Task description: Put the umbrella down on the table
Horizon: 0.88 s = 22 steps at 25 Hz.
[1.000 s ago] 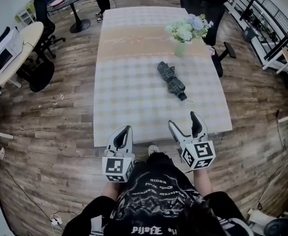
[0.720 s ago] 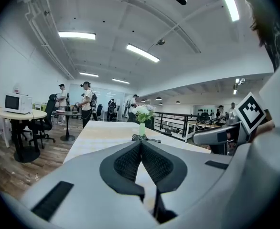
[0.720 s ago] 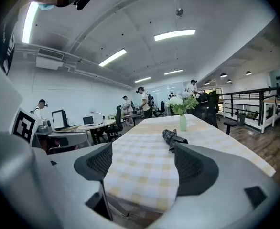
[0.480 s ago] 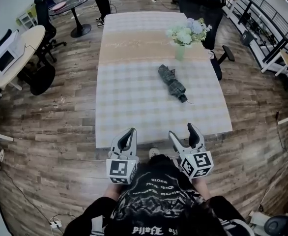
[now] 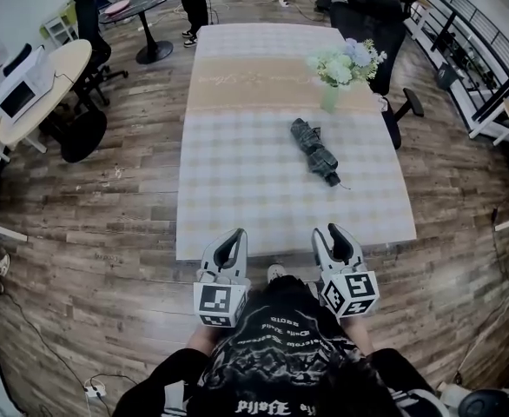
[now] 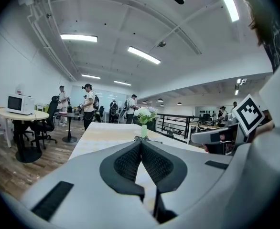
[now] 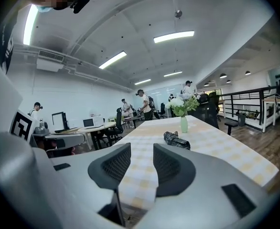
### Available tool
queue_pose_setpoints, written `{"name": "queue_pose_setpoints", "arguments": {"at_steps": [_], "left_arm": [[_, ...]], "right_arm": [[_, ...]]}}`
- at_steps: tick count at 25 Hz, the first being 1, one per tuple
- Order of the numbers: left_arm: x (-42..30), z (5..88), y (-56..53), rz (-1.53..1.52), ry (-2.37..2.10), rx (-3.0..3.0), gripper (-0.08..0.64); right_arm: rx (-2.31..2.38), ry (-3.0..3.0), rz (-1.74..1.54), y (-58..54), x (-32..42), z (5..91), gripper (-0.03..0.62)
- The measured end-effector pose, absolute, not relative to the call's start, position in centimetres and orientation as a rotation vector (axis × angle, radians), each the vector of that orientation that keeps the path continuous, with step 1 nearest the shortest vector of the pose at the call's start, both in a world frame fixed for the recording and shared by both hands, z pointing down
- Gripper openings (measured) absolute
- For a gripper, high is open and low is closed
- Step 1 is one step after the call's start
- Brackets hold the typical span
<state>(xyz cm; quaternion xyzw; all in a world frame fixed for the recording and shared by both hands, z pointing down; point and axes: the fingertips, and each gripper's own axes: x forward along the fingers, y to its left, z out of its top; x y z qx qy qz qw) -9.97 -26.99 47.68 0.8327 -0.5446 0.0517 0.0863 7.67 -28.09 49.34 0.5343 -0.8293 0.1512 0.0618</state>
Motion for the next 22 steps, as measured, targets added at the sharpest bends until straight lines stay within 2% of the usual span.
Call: {"name": "queue_pose_setpoints", "arguments": {"at_steps": [11,22], "left_arm": [[-10.3,48.2,-27.3,0.176,-1.604,2.49,0.02],[-10.0,48.7,-27.7,0.198,-1.596,2.488,0.02]], "right_arm": [[1.646,-2.443,0.379,-28.6,7.1,49.6,0.011],[1.693,-2.372,0.357,-29.5,8.2,50.2,0.008]]}}
